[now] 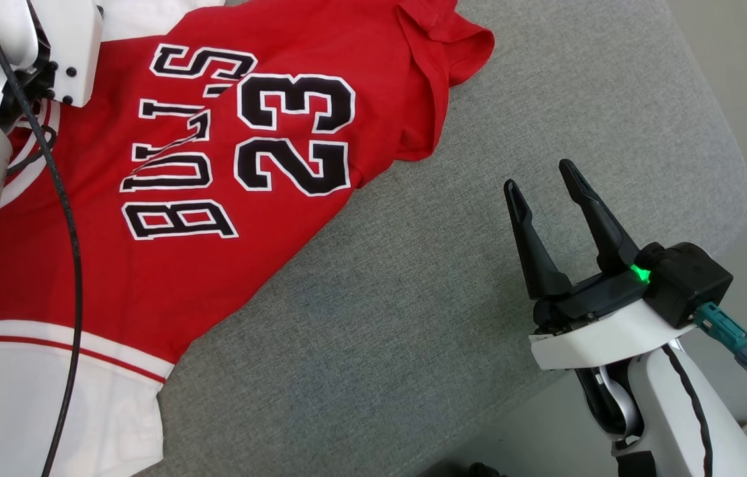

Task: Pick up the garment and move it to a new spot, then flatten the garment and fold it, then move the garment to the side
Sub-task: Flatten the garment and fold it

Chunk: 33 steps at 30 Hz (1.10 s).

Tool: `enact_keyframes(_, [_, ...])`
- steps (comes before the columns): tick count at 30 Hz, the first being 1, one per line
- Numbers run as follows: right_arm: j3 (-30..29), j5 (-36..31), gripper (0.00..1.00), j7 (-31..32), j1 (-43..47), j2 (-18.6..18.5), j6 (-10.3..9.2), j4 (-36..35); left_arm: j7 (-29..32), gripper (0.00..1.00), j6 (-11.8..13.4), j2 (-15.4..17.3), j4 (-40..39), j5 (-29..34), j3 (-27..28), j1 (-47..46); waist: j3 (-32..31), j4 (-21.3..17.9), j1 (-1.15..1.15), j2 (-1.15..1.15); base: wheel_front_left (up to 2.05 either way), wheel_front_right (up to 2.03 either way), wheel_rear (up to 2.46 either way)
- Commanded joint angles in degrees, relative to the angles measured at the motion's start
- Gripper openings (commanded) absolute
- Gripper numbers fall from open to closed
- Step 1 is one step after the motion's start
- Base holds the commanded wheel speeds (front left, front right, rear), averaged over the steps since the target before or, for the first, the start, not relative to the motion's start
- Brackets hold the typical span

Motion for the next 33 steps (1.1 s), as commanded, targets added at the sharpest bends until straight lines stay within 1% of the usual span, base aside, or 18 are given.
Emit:
enact_keyframes(1, [-0.12,0.39,1.00,-0.01,-0.51,-0.18,-0.02,0.01,1.71,0.73,-0.34,0.43,0.44,-1.08,-1.56,1.29,0.06,0.02,0.00,0.00,0.00,0.00,0.00])
enact_keyframes(2, [-0.21,0.43,1.00,-0.01,-0.58,-0.17,-0.02,-0.01,2.24,0.29,-0.34,0.91,-0.19,-2.09,-2.45,1.19,0.08,0.05,0.00,0.00,0.00,0.00,0.00])
enact_keyframes(3, [-0.28,0.52,1.00,-0.01,-0.64,-0.17,-0.02,0.02,2.45,0.00,-0.34,1.42,-0.89,-3.22,-3.10,1.02,0.09,0.06,0.00,0.00,0.00,0.00,0.00])
enact_keyframes(5, [-0.25,0.54,1.00,-0.01,-0.71,-0.17,-0.02,0.12,0.93,0.00,-0.16,2.71,-2.05,-4.41,-3.32,0.08,0.09,0.08,0.00,0.00,0.00,0.00,0.00])
enact_keyframes(7, [-0.18,0.62,1.00,-0.01,-0.73,-0.17,-0.02,0.19,-1.98,0.00,-0.04,3.74,-2.39,-4.29,-2.59,-1.43,0.09,0.11,0.00,0.00,0.00,0.00,0.00])
enact_keyframes(10, [-0.11,0.66,1.00,-0.01,-0.83,-0.19,-0.02,0.37,-6.43,0.00,1.79,3.90,-1.86,-3.86,-1.52,-2.99,0.15,0.17,0.00,0.00,0.00,0.00,0.00])
enact_keyframes(12, [0.15,0.56,1.00,-0.01,-0.90,-0.17,-0.02,0.43,-9.60,0.00,3.86,4.15,-1.11,-4.03,-0.06,-4.26,0.29,0.17,0.00,0.00,0.00,0.00,0.00])
enact_keyframes(15, [0.41,0.63,1.00,-0.01,-1.17,-0.18,-0.02,0.25,-15.18,0.00,8.25,5.57,0.61,-3.49,2.46,-7.22,0.65,0.14,0.00,0.00,0.00,0.00,0.00])
enact_keyframes(17, [0.47,0.68,1.00,-0.01,-1.15,-0.17,-0.02,0.11,-18.54,0.00,10.74,6.10,1.87,-2.98,3.45,-8.87,0.85,0.16,0.00,0.00,0.00,0.00,0.00])
enact_keyframes(19, [0.43,0.62,1.00,-0.01,-1.22,-0.18,-0.02,0.05,-21.52,0.00,12.53,6.88,3.23,-2.35,4.10,-10.25,1.05,0.27,0.00,0.00,0.00,0.00,0.00])
enact_keyframes(21, [0.25,0.49,1.00,-0.01,-1.39,-0.17,-0.02,0.11,-23.57,0.00,13.51,7.44,4.98,-2.20,4.55,-11.07,1.22,0.55,0.00,0.00,0.00,0.00,0.00])
enact_keyframes(22, [0.21,0.34,1.00,-0.01,-1.45,-0.17,-0.02,0.15,-24.44,0.17,13.85,7.41,5.71,-1.83,4.34,-11.28,1.26,0.79,0.00,0.00,0.00,0.00,0.00])
enact_keyframes(23, [0.17,0.14,1.00,-0.01,-1.44,-0.17,-0.02,0.20,-25.11,1.00,14.19,7.23,6.46,-1.64,4.18,-11.31,1.24,1.09,0.00,0.00,0.00,0.00,0.00])
enact_keyframes(25, [0.05,-0.16,1.00,-0.01,-1.55,-0.17,-0.02,0.25,-25.96,1.00,12.76,6.96,8.03,-1.86,3.72,-10.86,1.17,1.83,0.00,0.00,0.00,0.00,0.00])
enact_keyframes(27, [-0.06,-0.29,1.00,-0.01,-1.77,-0.17,-0.02,0.27,-26.63,1.00,12.53,6.41,8.70,-2.16,3.70,-10.73,1.10,2.27,0.00,0.00,0.00,0.00,0.00])
enact_keyframes(30, [-0.51,-1.07,1.00,-0.01,-2.37,-0.18,-0.02,0.38,-30.68,1.00,12.31,4.95,9.53,-1.88,3.32,-10.27,0.48,3.89,0.00,0.00,0.00,0.00,0.00])
enact_keyframes(33, [-1.44,-2.21,1.00,-0.01,-2.52,-0.19,-0.02,0.74,-35.57,1.00,11.30,3.13,9.77,-2.75,3.57,-9.28,-0.94,5.91,0.00,0.00,0.00,0.00,0.00])
